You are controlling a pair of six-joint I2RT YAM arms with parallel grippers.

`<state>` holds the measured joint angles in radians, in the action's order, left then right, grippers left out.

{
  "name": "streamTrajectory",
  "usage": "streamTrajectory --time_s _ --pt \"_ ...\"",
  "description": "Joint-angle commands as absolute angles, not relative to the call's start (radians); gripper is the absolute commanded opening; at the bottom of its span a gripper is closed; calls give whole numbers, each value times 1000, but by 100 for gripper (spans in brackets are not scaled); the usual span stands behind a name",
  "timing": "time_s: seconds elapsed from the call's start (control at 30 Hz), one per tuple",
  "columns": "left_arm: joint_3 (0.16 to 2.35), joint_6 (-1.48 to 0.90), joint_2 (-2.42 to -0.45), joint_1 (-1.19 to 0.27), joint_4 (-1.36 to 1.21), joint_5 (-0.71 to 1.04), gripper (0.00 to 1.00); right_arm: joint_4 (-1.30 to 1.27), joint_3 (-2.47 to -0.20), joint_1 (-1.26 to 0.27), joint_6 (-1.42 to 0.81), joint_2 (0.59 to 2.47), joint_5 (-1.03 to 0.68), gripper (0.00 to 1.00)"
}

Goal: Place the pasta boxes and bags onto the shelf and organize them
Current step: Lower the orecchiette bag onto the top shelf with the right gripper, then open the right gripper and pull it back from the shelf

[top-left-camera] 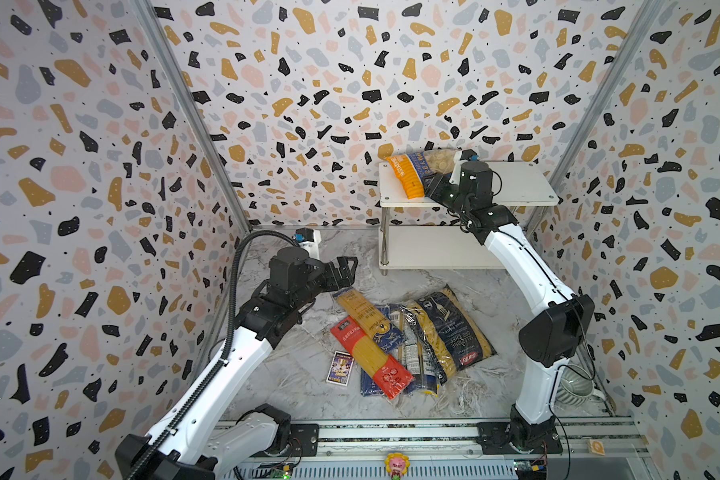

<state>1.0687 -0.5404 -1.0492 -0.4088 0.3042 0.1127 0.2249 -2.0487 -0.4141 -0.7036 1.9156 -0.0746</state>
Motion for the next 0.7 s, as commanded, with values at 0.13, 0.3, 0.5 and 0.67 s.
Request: streamTrajectory --time_s 0.13,0.3,0.5,0.67 --pt "1050 -526 -1003 -405 271 106 99 266 -2180 -506 -687 1932 -45 48" --pt "1044 -508 -993 -405 277 106 99 286 -2187 -525 -690 1938 -21 49" --pt "1032 -495 -989 -403 277 115 99 255 -2090 -528 -690 1870 0 53" --pt "1025 -492 -982 -402 279 121 100 209 -1964 -509 -687 1790 1 61"
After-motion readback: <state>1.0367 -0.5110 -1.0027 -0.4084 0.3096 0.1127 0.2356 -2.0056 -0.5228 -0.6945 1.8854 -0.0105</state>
